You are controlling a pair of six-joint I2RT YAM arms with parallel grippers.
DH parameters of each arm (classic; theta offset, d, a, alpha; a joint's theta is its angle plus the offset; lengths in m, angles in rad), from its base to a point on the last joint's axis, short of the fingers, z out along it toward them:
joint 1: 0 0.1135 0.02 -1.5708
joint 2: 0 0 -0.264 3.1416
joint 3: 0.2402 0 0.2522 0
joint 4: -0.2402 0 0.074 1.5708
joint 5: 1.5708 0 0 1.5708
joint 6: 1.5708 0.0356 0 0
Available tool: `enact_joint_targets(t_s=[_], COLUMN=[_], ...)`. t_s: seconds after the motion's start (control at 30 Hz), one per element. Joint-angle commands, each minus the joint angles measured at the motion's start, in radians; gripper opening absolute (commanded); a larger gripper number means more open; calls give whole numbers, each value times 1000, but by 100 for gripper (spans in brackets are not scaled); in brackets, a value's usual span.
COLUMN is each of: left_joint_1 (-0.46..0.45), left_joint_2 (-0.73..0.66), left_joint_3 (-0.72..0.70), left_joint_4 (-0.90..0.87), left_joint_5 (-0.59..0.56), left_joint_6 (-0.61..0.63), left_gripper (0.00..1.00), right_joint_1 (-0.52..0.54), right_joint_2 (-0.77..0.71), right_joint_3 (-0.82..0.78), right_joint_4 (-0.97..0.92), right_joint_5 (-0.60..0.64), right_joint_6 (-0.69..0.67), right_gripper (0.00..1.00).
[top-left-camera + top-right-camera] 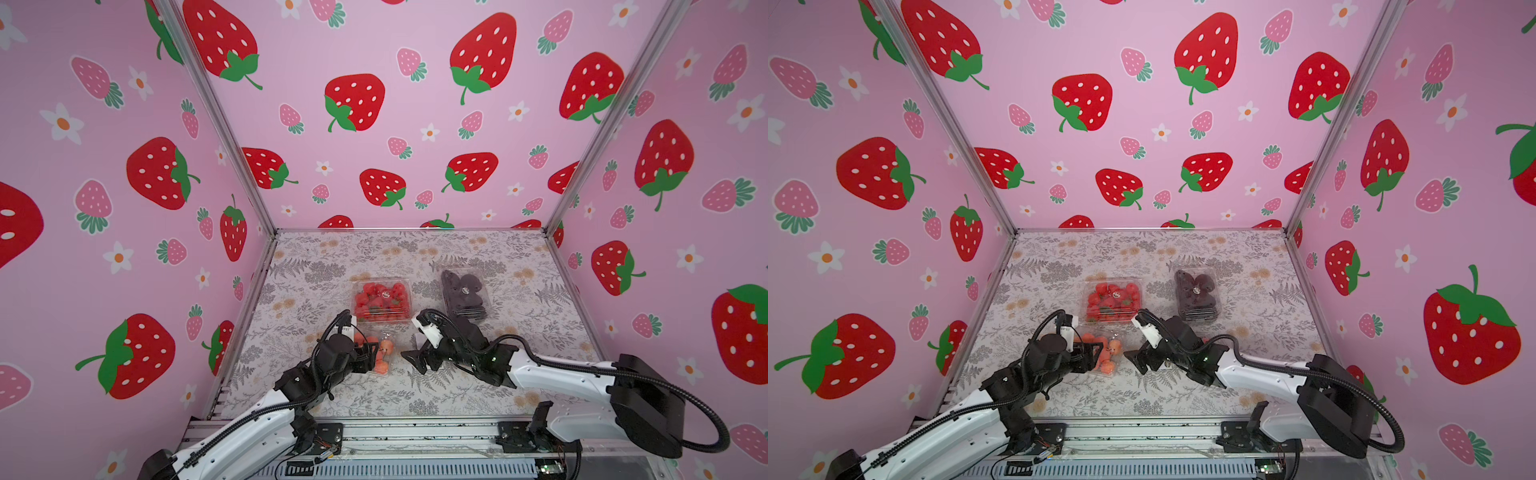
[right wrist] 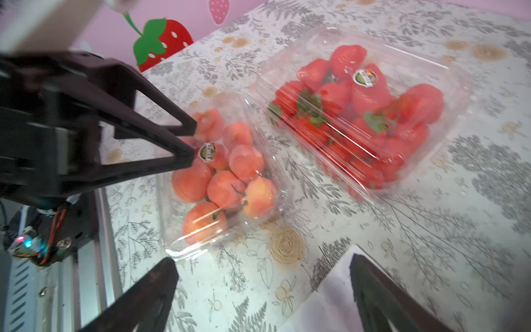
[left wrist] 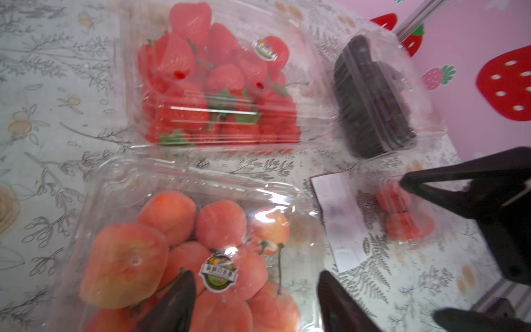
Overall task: Label fruit boxes
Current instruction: Pick up the label sticker from the center of the board.
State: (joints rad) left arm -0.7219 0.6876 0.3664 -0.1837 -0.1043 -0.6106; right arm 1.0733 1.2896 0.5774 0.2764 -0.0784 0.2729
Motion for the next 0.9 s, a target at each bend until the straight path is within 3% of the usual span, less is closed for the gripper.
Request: enact_joint_targets(t_s=[0.0,0.13,0.23,0.4,0.53,0.8,0.87], left_joint_1=[1,-35,-123,-203,-212,-211,-212], left_joint_2=[9,70,142,199,178,95,104], left_joint_3=[63,87,108,100,109,60,60], left_joint_4=[65,139,189,310,182,159,169], left_joint_5=[133,216,139,125,-96,-124,-104], left_joint_6=[37,9,8,-4,-32,-40,-39], left_gripper=[99,99,99,99,99,100,100], right_joint_1=[1,10,51,58,59,59,70], right_joint_2=[-18,-29,17,147,206,316,345], right_joint_3=[3,-5,69,107,162,209,227], right_joint_4=[-109,-209,-382,-378,-417,-398,-427], right_joint_5=[131,286,379,375,376,298,337], right_joint_6=[59,164,204,243,265,308,334], right_gripper=[99,99,99,99,99,99,100])
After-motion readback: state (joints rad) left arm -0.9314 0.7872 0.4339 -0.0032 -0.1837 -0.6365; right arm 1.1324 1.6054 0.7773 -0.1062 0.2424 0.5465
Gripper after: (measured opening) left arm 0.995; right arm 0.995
